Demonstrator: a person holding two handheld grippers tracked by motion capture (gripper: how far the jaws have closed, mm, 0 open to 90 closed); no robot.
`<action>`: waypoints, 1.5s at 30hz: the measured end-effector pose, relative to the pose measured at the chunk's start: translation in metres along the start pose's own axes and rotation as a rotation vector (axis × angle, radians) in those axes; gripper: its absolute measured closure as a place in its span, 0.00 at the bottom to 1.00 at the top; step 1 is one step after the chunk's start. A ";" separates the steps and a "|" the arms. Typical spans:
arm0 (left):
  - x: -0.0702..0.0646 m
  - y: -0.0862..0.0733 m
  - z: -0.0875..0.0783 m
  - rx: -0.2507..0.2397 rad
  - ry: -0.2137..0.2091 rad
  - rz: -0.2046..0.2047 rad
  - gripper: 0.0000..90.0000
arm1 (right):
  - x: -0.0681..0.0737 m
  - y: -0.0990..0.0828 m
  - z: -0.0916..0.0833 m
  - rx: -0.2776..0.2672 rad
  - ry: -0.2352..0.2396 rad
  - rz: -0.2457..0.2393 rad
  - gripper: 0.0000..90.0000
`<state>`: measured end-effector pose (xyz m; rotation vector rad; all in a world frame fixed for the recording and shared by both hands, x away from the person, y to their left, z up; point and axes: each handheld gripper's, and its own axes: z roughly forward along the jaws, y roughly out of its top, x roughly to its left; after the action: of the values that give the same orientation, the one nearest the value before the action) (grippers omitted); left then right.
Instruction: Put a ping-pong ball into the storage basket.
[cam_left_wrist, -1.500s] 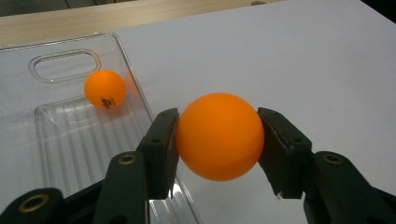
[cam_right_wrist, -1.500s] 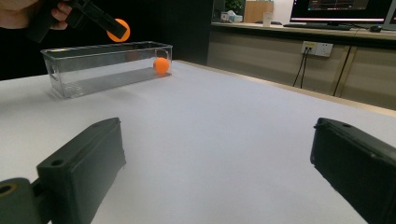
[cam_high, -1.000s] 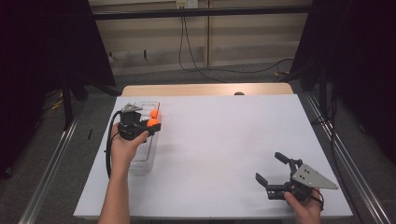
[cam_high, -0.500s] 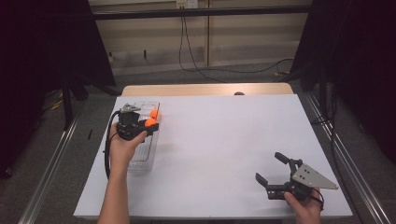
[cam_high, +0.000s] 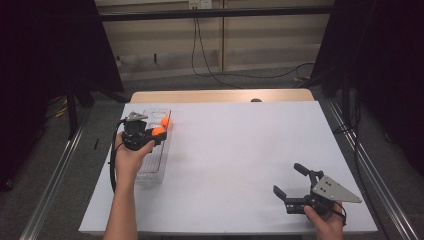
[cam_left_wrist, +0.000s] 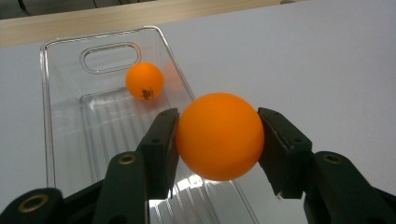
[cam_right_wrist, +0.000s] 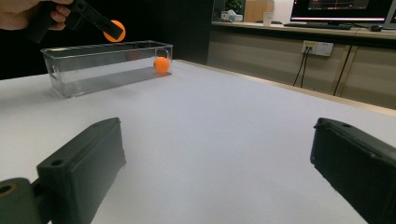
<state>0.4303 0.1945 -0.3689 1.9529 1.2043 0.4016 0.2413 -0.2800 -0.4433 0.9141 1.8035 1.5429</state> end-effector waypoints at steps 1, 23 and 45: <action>0.001 0.000 0.000 0.003 0.003 0.006 0.56 | 0.000 0.000 0.000 0.000 0.001 0.000 0.03; 0.012 -0.008 0.004 0.023 0.049 -0.016 0.56 | 0.000 0.000 0.000 0.000 0.000 0.001 0.03; 0.018 -0.013 0.009 0.055 0.099 -0.016 0.56 | 0.000 0.000 0.000 0.000 0.000 0.001 0.03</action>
<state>0.4366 0.2088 -0.3869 1.9893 1.3056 0.4662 0.2413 -0.2805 -0.4431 0.9158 1.8032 1.5434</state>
